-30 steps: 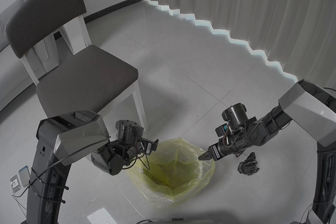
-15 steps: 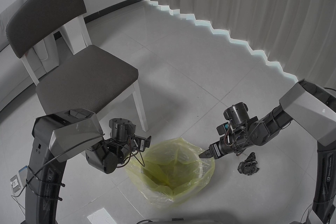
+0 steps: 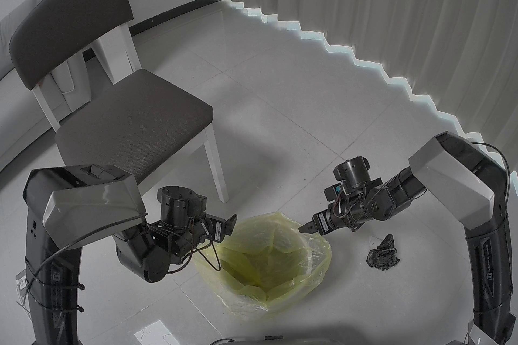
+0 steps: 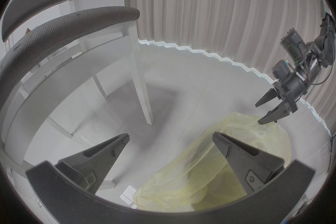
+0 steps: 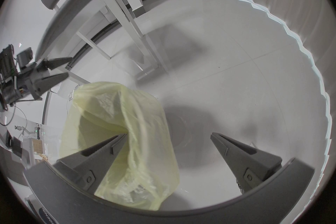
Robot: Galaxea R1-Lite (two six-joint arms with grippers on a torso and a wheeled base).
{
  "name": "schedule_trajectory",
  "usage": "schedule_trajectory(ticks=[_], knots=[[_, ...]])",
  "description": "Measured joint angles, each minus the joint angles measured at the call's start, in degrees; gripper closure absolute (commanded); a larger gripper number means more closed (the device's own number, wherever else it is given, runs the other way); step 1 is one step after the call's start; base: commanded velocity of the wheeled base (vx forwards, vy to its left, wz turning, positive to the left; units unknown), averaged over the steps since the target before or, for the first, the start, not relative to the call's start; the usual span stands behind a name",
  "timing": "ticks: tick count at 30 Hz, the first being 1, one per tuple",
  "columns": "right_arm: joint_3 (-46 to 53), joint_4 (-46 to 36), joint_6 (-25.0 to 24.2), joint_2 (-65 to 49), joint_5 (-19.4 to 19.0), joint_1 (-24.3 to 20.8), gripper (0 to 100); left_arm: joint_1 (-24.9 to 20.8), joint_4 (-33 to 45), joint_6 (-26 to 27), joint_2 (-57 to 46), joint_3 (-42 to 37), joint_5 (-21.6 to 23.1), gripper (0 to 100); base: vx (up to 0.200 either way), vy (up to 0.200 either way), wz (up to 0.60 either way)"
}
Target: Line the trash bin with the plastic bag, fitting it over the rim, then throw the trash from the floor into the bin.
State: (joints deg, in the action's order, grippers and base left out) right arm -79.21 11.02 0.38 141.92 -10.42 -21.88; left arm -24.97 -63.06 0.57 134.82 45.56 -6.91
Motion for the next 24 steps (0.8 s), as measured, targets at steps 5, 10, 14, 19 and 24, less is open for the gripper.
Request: schedule_trajectory(ticks=[5,10,14,19,24], knots=[[-1.35,-0.46,0.96,2.43,1.01,1.27,0,-0.55,-0.18,0.02,-0.94,-1.13,0.02,0,0.000,0.000,0.00],[-1.60,-0.49,1.07,3.47,1.69,1.99,0,-1.46,-0.11,0.02,-1.16,-1.57,0.76,0,0.000,0.000,0.00],[-1.82,-0.55,1.23,4.24,1.76,2.15,0,-2.54,0.35,0.13,-0.48,-1.65,1.26,0,0.000,0.000,0.00],[-2.58,-1.50,1.32,5.40,2.17,1.96,0,-3.21,0.68,0.98,1.07,-0.96,1.77,0,0.000,0.000,0.00],[-3.58,-3.01,1.34,6.07,2.77,1.77,0,-2.97,1.73,2.49,3.06,0.41,2.38,0,0.000,0.000,0.00]])
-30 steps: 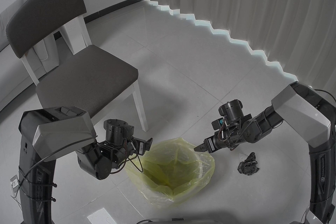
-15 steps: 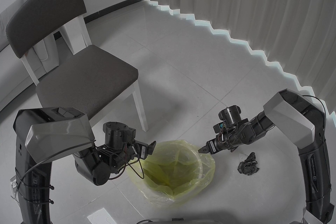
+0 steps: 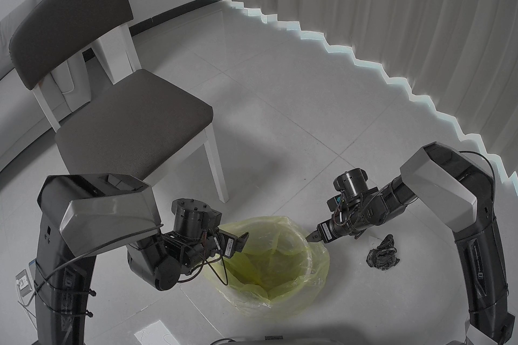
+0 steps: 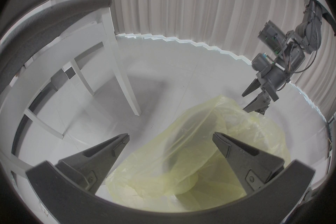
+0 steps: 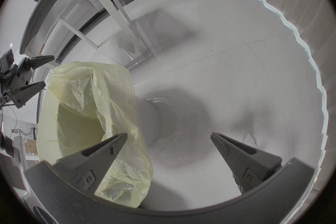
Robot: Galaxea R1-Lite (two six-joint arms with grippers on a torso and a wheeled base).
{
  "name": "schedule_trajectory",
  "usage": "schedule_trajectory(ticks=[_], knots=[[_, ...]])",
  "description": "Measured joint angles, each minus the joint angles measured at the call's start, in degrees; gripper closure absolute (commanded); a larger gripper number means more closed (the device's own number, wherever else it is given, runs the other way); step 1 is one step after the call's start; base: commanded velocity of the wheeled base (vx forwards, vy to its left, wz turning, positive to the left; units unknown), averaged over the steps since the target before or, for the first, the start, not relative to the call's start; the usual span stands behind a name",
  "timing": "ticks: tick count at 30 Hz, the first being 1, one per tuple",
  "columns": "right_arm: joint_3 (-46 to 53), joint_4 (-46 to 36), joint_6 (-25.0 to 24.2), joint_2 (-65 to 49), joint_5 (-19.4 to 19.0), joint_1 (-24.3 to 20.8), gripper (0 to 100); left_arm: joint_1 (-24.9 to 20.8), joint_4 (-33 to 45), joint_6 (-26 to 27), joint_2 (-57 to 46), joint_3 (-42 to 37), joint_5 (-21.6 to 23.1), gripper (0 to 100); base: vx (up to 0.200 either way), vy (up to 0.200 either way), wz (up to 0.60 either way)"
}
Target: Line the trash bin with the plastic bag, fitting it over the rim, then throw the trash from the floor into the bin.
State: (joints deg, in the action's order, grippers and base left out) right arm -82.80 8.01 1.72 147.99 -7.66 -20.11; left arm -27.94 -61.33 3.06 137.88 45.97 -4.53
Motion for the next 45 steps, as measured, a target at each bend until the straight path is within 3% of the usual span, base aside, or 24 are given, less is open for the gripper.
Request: schedule_trajectory(ticks=[17,29,35,45], knots=[[0.79,-0.29,-0.06,0.00,0.55,-0.04,0,5.53,7.74,1.61,8.62,15.10,-0.50,0,0.000,0.000,0.00],[1.77,-0.33,-0.02,-0.11,0.57,-0.06,0,6.25,15.06,0.99,10.45,19.82,-0.41,0,0.000,0.000,0.00],[2.86,-0.38,0.00,-1.08,0.57,0.17,0,6.52,13.96,-0.85,8.62,18.44,-0.22,0,0.000,0.000,0.00],[5.96,-0.35,-0.13,-6.66,0.57,1.93,0,7.88,8.20,-3.84,0.99,8.35,1.50,0,0.000,0.000,0.00]])
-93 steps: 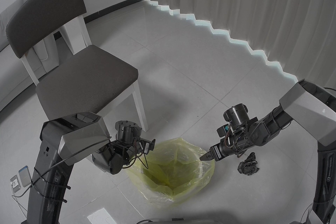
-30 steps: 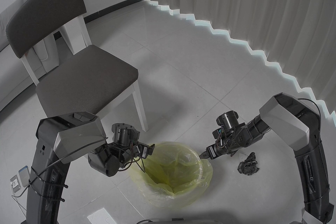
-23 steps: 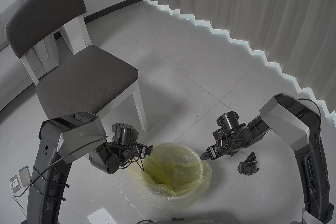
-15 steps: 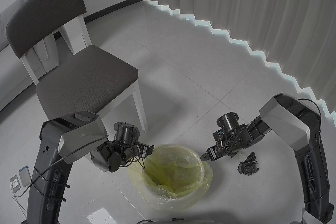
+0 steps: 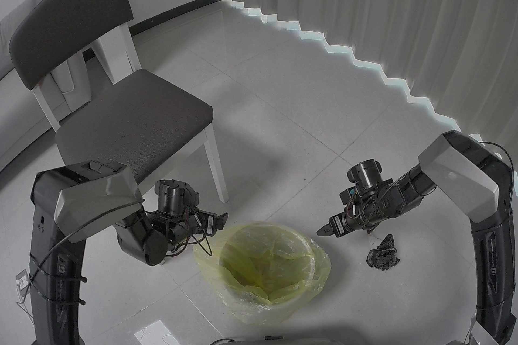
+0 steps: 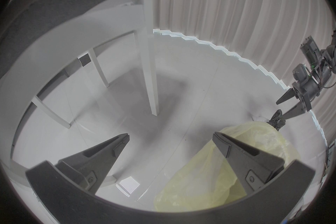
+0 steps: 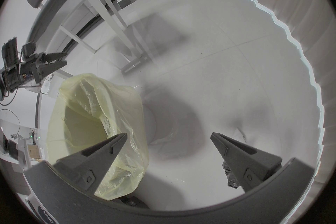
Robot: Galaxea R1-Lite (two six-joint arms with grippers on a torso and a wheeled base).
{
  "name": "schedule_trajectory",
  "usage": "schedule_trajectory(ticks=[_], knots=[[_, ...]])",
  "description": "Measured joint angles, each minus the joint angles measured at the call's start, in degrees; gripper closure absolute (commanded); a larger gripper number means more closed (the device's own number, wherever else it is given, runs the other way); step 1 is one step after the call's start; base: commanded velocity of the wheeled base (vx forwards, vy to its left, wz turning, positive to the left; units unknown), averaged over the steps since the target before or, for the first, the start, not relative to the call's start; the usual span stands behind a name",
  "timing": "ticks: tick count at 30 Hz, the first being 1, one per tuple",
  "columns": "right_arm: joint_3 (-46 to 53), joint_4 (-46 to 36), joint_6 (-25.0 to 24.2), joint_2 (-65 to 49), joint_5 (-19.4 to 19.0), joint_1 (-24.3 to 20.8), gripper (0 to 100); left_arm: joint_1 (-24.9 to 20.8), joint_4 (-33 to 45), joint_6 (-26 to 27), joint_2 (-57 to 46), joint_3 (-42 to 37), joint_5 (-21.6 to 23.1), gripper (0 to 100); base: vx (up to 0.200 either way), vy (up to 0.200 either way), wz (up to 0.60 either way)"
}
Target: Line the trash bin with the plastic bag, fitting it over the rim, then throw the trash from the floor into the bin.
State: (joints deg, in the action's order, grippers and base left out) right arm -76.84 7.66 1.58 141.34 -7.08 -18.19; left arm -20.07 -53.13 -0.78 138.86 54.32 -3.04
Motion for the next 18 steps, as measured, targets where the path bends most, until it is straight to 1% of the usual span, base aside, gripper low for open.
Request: schedule_trajectory(ticks=[6,9,13,16,18], knots=[[2.76,0.71,-0.09,-2.86,0.00,-0.85,0,-0.85,-5.39,-0.33,-3.00,-8.07,0.74,0,0.000,0.000,0.00],[6.69,2.39,-0.04,-4.60,0.05,-3.52,0,-1.60,-9.08,-0.22,-4.02,-12.29,0.93,0,0.000,0.000,0.00],[11.30,8.22,-0.02,-6.14,0.88,-7.28,0,-2.84,-14.40,0.00,-4.71,-18.08,0.88,0,0.000,0.000,0.00],[14.69,12.42,-0.02,-7.00,1.45,-10.58,0,-4.24,-20.49,0.16,-4.63,-22.36,0.80,0,0.000,0.000,0.00],[15.79,13.56,-0.04,-7.38,1.65,-11.72,0,-5.18,-24.11,0.21,-4.24,-24.67,0.72,0,0.000,0.000,0.00]])
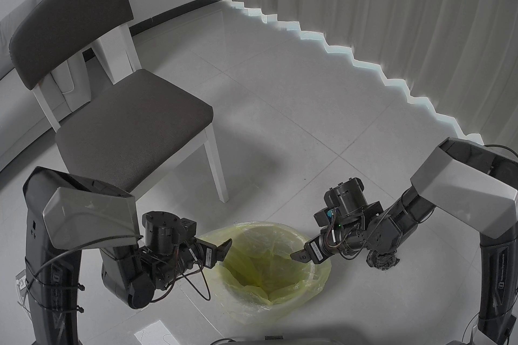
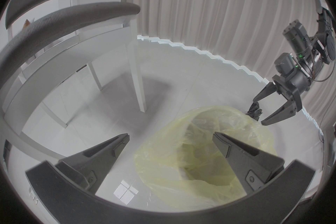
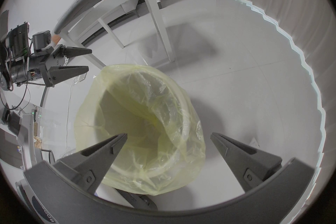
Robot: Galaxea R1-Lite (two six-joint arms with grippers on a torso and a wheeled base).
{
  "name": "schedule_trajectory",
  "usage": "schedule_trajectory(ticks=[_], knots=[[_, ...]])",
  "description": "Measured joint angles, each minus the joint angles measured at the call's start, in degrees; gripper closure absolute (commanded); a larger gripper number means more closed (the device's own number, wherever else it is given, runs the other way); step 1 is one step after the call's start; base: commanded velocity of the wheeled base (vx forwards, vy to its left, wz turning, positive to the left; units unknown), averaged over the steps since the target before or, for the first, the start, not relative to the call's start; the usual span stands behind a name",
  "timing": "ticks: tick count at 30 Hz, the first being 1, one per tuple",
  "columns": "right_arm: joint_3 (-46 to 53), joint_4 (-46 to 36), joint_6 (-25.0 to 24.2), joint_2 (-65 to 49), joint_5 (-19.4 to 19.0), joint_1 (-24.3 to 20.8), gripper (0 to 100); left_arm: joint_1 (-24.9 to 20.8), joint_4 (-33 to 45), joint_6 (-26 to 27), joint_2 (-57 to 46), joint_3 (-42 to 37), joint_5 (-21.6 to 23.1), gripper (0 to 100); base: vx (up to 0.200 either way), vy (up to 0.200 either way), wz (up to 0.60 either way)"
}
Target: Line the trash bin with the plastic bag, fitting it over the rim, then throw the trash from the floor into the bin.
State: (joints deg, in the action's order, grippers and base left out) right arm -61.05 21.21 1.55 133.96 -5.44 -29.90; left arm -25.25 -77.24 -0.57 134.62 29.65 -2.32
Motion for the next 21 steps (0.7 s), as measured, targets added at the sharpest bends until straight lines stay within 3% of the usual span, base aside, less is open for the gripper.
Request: schedule_trajectory(ticks=[6,14,21], knots=[[2.47,0.98,0.01,-0.63,0.22,-1.76,0,-1.90,-5.63,0.13,1.66,-5.38,-0.04,0,0.000,0.000,0.00],[4.85,1.45,-0.27,-0.78,0.22,-5.32,0,-3.08,-6.95,1.37,5.64,-7.38,-0.52,0,0.000,0.000,0.00],[5.60,1.48,-0.18,-0.89,0.18,-6.75,0,0.28,-6.16,5.66,8.96,-6.12,-3.51,0,0.000,0.000,0.00]])
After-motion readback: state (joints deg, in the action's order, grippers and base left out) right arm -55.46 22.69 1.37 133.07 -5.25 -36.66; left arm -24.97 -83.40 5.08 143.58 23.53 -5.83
